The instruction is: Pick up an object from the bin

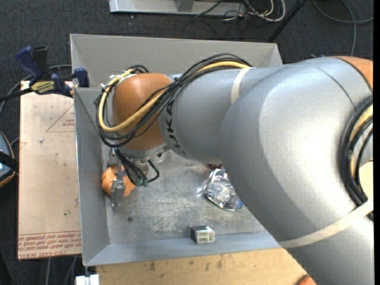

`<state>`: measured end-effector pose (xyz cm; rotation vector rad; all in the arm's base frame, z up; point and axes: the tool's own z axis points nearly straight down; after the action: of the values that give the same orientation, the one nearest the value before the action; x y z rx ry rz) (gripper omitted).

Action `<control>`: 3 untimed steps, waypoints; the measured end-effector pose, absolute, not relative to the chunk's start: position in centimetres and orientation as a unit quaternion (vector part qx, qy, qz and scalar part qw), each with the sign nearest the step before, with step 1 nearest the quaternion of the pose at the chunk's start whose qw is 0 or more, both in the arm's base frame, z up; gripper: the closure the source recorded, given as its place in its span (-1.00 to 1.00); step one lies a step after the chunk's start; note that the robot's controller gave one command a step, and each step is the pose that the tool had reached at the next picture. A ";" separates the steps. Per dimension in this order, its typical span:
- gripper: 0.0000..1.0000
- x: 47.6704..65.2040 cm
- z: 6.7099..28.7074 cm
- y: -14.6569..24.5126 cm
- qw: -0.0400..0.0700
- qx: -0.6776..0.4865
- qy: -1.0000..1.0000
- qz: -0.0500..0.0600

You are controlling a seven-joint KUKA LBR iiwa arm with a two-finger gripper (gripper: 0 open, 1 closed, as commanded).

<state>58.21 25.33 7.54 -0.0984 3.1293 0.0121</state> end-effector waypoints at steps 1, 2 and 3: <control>1.00 58.1 7.8 25.3 0.003 -0.032 0.999 0.003; 1.00 58.0 9.1 25.2 0.000 -0.032 1.000 0.001; 1.00 58.1 10.4 25.2 0.001 -0.031 1.000 0.001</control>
Offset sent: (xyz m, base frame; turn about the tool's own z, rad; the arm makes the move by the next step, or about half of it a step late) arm 0.0000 -0.0001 0.0465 -0.0001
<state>58.06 25.21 10.41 -0.0984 3.1388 0.0029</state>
